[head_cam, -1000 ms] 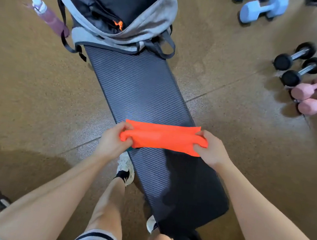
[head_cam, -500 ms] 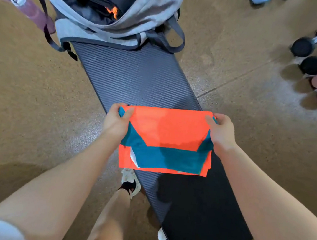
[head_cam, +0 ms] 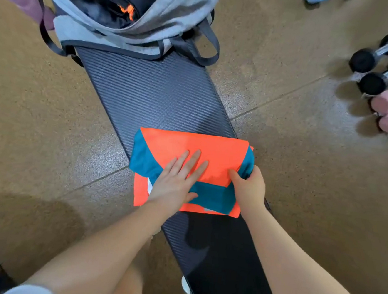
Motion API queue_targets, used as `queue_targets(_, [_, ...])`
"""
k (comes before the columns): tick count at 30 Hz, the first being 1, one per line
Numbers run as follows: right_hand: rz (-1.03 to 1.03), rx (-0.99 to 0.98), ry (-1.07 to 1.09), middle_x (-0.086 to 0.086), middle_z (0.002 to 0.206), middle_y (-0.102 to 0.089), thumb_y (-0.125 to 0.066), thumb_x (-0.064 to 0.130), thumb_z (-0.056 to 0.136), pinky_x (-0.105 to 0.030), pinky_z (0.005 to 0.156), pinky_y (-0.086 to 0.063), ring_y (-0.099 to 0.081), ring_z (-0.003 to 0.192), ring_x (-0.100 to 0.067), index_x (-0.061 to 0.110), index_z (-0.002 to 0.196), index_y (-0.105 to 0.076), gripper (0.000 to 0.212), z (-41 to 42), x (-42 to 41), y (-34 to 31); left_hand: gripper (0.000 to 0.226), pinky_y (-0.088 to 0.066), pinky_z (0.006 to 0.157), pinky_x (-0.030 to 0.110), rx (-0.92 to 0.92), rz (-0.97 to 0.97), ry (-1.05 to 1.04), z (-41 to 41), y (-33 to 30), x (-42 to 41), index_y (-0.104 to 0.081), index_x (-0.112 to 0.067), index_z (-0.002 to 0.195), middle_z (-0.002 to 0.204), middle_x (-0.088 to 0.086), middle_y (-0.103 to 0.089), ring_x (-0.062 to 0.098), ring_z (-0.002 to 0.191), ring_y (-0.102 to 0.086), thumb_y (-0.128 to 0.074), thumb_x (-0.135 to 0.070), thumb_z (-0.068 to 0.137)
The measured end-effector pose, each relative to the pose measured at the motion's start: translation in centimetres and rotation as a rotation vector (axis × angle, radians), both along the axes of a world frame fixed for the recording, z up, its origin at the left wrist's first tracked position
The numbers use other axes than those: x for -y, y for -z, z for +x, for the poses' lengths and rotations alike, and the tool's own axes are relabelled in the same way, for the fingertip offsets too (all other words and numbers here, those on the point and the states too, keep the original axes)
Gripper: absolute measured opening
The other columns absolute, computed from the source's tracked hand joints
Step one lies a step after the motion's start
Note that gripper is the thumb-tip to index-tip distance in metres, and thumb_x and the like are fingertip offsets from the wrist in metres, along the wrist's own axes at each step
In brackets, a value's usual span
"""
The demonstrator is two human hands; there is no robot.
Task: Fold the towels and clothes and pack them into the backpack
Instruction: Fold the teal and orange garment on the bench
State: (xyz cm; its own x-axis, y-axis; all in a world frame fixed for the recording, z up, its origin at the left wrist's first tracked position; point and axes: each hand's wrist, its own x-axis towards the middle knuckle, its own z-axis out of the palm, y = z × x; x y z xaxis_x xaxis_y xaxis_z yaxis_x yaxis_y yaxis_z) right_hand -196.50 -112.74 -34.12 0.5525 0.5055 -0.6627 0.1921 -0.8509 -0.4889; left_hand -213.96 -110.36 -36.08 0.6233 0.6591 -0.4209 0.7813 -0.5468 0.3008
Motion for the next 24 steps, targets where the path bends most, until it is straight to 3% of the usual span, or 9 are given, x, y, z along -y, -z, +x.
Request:
queue_targets(2, [0.039, 0.006, -0.029, 0.002, 0.081, -0.053, -0.063, 0.016, 0.083, -0.028, 0.070, -0.034, -0.052, 0.083, -0.019, 0.007, 0.098, -0.052, 0.021, 0.1, -0.3, -0.4, 0.089, 0.007, 0.113, 0.035, -0.084, -0.052, 0.012, 0.8, 0.3, -0.4, 0.006, -0.029, 0.147, 0.155, -0.002, 0.015, 0.026, 0.144, 0.007, -0.057, -0.042, 0.085])
queue_targets(7, [0.136, 0.163, -0.132, 0.004, 0.069, -0.046, -0.059, 0.008, 0.082, -0.028, 0.063, -0.026, -0.046, 0.075, -0.023, 0.008, 0.088, -0.048, 0.012, 2.2, -1.2, -3.5, 0.089, -0.005, 0.116, 0.035, -0.030, -0.149, -0.006, 5.3, 0.3, -1.1, 0.005, -0.028, 0.148, 0.157, -0.001, 0.013, 0.024, 0.144, 0.004, -0.058, -0.036, 0.086])
queue_targets(10, [0.129, 0.275, -0.303, -0.010, 0.088, -0.057, -0.060, 0.012, 0.082, -0.037, 0.074, -0.036, -0.052, 0.086, -0.032, 0.007, 0.096, -0.051, 0.017, 2.7, -1.7, -5.9, 0.091, -0.007, 0.117, 0.034, 0.049, -0.244, 0.011, 8.2, -0.1, -0.8, 0.000, -0.023, 0.149, 0.157, 0.002, 0.009, 0.024, 0.144, 0.002, -0.063, -0.029, 0.083])
queue_targets(13, [0.050, 0.300, -0.403, -0.017, 0.108, -0.057, -0.058, 0.019, 0.085, -0.038, 0.079, -0.037, -0.053, 0.103, -0.036, 0.003, 0.106, -0.050, 0.028, 1.3, -2.3, -7.4, 0.073, -0.012, 0.117, 0.033, 0.174, -0.369, -0.014, 8.0, -1.2, -1.3, -0.013, -0.016, 0.148, 0.157, 0.006, -0.007, 0.024, 0.144, -0.009, -0.055, -0.016, 0.088])
queue_targets(16, [-0.042, 0.300, -0.517, -0.014, 0.119, -0.053, -0.054, 0.027, 0.089, -0.041, 0.082, -0.041, -0.055, 0.106, -0.037, 0.006, 0.117, -0.045, 0.036, -1.7, -2.8, -8.3, 0.055, -0.029, 0.107, 0.032, 0.344, -0.287, -0.372, 4.2, -3.0, -2.0, -0.029, -0.013, 0.144, 0.141, 0.011, -0.042, 0.027, 0.129, -0.038, -0.041, -0.004, 0.091])
queue_targets(18, [-0.080, 0.278, -0.597, -0.009, 0.132, -0.047, -0.050, 0.028, 0.092, -0.040, 0.083, -0.042, -0.055, 0.110, -0.035, 0.010, 0.131, -0.036, 0.045, -4.0, -3.1, -8.4, 0.045, -0.031, 0.103, 0.031, 0.387, -0.235, -0.695, 1.0, -3.6, -2.3, -0.038, -0.009, 0.139, 0.131, 0.014, -0.049, 0.030, 0.122, -0.043, -0.038, -0.004, 0.095])
queue_targets(20, [-0.100, 0.243, -0.692, -0.005, 0.144, -0.035, -0.047, 0.028, 0.094, -0.039, 0.085, -0.042, -0.053, 0.115, -0.033, 0.014, 0.143, -0.022, 0.057, -6.3, -3.1, -8.2, 0.038, -0.027, 0.105, 0.025, 0.428, -0.354, -0.951, -1.1, -3.9, -2.8, -0.044, -0.007, 0.135, 0.132, 0.013, -0.048, 0.026, 0.125, -0.042, -0.037, -0.009, 0.098])
queue_targets(24, [-0.145, 0.075, -0.832, -0.011, 0.154, -0.018, -0.048, 0.023, 0.095, -0.038, 0.092, -0.040, -0.047, 0.123, -0.033, 0.013, 0.149, -0.006, 0.069, -9.8, -3.0, -5.9, 0.036, -0.046, 0.092, 0.036, 0.642, -0.811, -1.354, -2.5, -4.1, -4.3, -0.049, -0.017, 0.127, 0.124, 0.004, -0.057, 0.023, 0.109, -0.056, -0.031, -0.034, 0.100])
